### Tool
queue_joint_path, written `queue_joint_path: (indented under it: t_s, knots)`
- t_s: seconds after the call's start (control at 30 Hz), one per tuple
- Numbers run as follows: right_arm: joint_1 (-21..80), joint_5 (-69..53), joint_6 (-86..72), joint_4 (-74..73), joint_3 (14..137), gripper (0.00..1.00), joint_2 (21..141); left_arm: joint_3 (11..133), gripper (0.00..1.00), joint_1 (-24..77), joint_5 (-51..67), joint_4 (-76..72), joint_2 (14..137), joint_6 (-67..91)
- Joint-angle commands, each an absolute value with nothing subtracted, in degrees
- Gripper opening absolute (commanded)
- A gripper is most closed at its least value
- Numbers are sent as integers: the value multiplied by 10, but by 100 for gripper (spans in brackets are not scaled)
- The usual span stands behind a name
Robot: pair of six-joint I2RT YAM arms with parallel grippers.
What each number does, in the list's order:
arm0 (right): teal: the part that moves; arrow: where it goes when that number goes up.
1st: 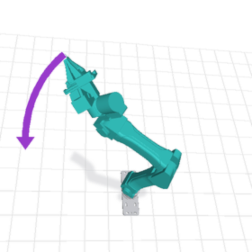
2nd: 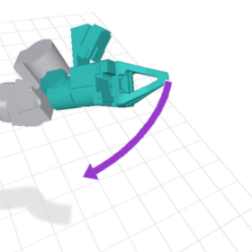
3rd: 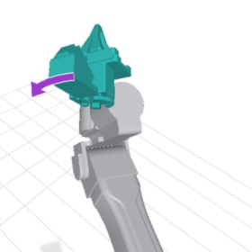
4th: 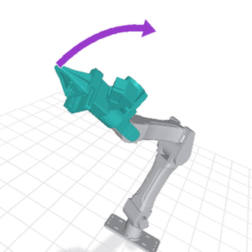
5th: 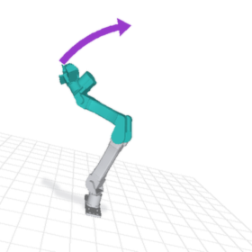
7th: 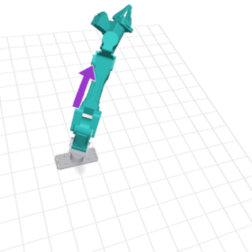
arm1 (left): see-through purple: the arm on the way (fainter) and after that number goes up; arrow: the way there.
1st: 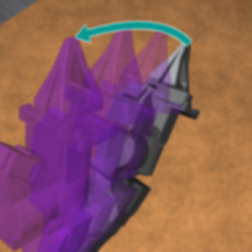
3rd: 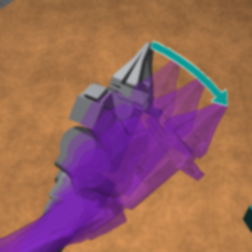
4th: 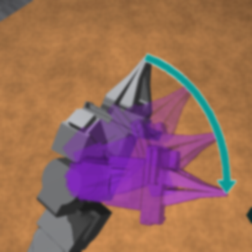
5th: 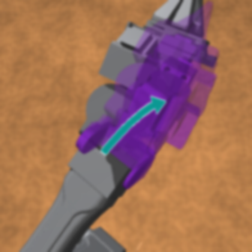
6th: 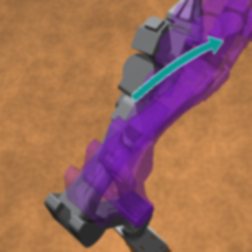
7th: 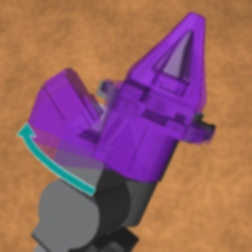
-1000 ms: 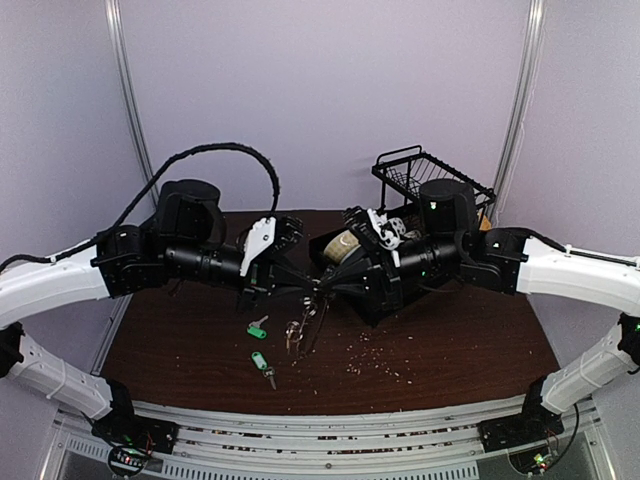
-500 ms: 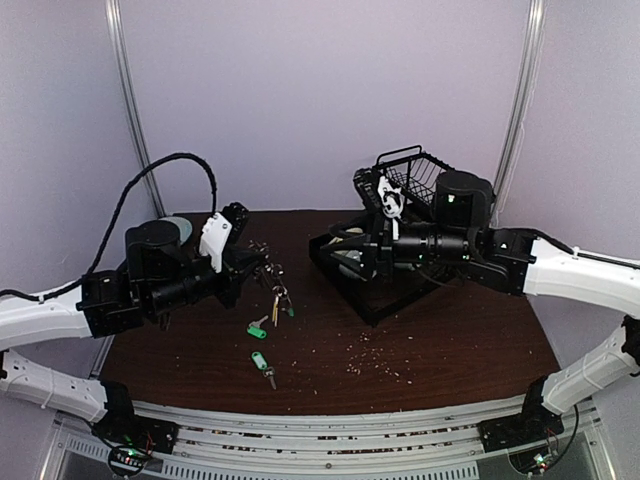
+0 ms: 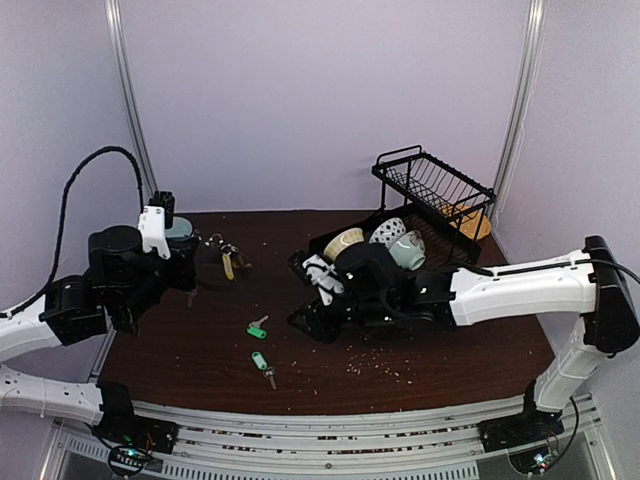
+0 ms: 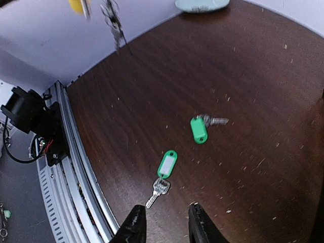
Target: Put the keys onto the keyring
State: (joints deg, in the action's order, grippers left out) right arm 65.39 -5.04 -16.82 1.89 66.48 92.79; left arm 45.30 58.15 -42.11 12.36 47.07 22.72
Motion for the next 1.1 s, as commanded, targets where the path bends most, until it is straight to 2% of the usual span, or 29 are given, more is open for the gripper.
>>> queue_joint_path:
  t_s: [0.0,0.13,0.23,0.37,0.67,0.8,0.97,1.07]
  knots:
    - [700,3,-260,-23,695,31,997,462,0,579,-464,158,433,272]
    - [732,2,-286,-50,762,30,1100,452,0,579,-448,159,407,271]
    - [729,34,-320,-119,833,29,1161,451,0,579,-442,159,404,260]
    - [716,14,-344,-162,889,28,1216,456,0,579,-436,160,401,248]
    - [714,11,-330,-285,1049,35,1318,449,0,579,-433,149,363,206]
    - [715,10,-330,-344,1107,25,1353,450,0,579,-435,148,341,193]
    - [713,29,-336,-401,1135,24,1370,450,0,579,-430,147,321,181]
    - [714,38,-338,-405,1135,12,1373,451,0,579,-425,144,314,173]
